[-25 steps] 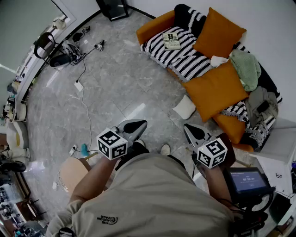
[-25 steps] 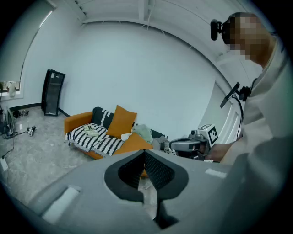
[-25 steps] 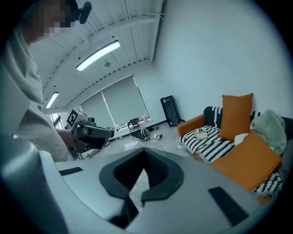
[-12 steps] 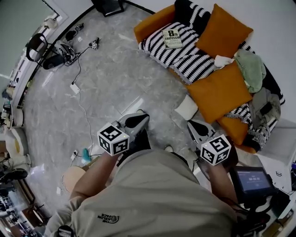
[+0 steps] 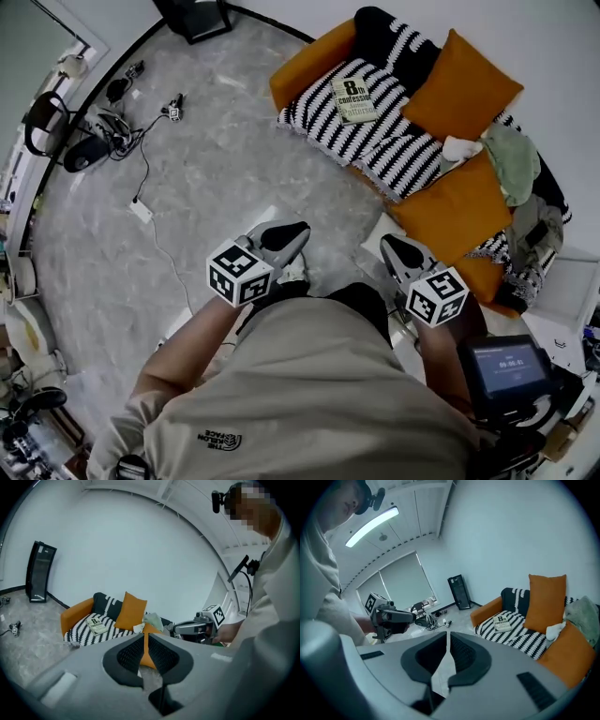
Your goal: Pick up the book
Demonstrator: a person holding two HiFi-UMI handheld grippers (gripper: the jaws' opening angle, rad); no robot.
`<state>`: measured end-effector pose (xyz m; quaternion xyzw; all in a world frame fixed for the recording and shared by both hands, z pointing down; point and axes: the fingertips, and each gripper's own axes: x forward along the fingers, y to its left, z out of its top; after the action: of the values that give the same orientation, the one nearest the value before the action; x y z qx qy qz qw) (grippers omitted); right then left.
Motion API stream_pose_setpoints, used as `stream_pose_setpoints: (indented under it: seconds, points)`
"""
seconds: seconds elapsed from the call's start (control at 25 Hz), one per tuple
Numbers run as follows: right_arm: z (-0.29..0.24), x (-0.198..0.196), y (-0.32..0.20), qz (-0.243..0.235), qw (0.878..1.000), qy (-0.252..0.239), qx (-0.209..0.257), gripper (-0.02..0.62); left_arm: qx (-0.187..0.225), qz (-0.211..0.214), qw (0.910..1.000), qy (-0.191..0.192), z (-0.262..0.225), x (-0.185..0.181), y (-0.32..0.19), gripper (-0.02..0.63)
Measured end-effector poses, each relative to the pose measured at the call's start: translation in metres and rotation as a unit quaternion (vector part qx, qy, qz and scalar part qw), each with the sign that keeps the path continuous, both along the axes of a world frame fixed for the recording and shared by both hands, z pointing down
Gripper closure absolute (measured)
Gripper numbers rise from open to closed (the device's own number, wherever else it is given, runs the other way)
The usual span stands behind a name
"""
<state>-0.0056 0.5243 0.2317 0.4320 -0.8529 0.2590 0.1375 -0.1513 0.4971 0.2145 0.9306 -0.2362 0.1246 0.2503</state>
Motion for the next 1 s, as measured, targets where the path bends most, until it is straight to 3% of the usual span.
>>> stream_pose_setpoints:
  seconds: [0.16,0.28,0.44,0.6,1.0]
  points:
    - [-0.001,-0.020,-0.044,0.002,1.000,0.018,-0.006,0.542,-0.015,0.001,0.9999,0.001,0.011,-0.021,-0.048,0.570]
    - [0.009,-0.016,-0.078,0.007,0.999,0.020,-0.024,0.497,-0.028,-0.011,0.9995,0.007,0.020,-0.025,-0.088,0.549]
    - [0.025,0.000,-0.136,0.024,0.999,0.009,-0.043,0.495,-0.053,-0.016,0.9985,0.006,0.034,-0.019,-0.141,0.543]
    - [0.059,0.030,-0.210,0.026,0.998,-0.003,-0.059,0.495,-0.082,-0.018,0.9964,-0.008,0.061,0.006,-0.203,0.537]
    - [0.164,0.116,-0.408,0.005,0.992,-0.026,-0.123,0.480,-0.141,-0.077,0.9861,-0.042,0.158,0.084,-0.377,0.523]
